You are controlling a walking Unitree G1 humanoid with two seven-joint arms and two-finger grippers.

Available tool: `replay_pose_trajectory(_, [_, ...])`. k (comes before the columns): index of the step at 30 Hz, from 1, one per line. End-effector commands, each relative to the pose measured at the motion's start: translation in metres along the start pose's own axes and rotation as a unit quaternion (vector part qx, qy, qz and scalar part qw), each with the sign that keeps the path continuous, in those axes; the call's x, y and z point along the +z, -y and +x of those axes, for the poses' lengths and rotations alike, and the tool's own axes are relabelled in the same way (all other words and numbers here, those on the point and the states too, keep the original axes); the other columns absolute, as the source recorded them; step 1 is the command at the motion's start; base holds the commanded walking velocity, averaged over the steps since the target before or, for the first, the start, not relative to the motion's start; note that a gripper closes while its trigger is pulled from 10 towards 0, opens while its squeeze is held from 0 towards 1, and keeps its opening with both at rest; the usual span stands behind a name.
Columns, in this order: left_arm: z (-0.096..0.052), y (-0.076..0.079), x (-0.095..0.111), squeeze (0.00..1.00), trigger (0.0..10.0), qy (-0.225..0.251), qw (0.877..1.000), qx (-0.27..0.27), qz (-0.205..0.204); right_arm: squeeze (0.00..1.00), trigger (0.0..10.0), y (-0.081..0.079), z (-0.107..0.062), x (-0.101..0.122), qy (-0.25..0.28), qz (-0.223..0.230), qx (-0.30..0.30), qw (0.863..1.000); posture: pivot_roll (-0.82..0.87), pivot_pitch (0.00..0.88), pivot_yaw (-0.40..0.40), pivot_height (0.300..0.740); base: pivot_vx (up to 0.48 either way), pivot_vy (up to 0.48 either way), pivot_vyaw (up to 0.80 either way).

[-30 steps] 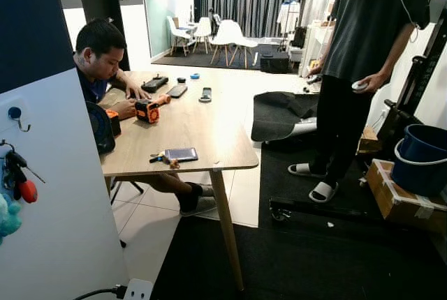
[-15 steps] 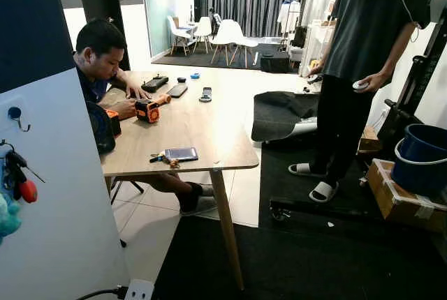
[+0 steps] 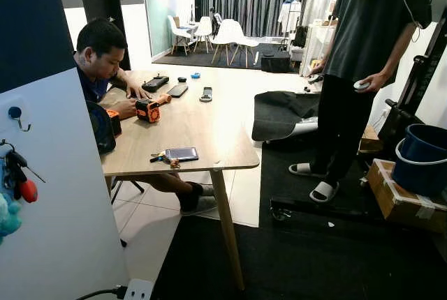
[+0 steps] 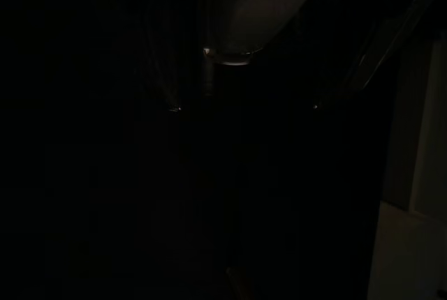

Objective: Hang keys on a hook

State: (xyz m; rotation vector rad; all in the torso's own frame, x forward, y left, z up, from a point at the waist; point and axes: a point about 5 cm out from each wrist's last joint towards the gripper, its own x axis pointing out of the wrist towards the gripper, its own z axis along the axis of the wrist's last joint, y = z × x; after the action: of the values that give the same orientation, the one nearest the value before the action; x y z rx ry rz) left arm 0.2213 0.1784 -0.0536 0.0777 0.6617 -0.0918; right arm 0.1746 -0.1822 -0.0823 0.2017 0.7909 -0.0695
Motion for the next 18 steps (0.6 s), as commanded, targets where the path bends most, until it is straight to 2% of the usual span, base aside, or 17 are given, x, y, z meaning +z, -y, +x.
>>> replay_pose_trajectory(1, [0.0002,0.0022,-0.0003,0.0,10.0,-0.003,1.0,-0.002,-0.007,0.0,10.0,-0.0014,0.0004,-0.001,-0.005,0.001,-0.001,1.0,0.07,0.019,0.004,0.74,0.0,0.0,0.0])
replay_pose_trajectory(15, [0.0,0.0021,-0.0005,0.0,10.0,-0.002,1.0,-0.002,-0.005,0.0,10.0,-0.0014,0.0002,-0.0016,-0.006,0.0,-0.001,1.0,0.07,0.019,0.003,0.74,0.269,0.0,0.0])
replay_pose_trajectory(18, [0.0001,0.0014,-0.0008,0.0,10.0,-0.004,1.0,0.004,0.002,0.0,10.0,-0.0014,0.0002,-0.0015,-0.006,0.001,-0.001,1.0,0.07,0.019,0.002,0.74,0.0,0.0,0.0])
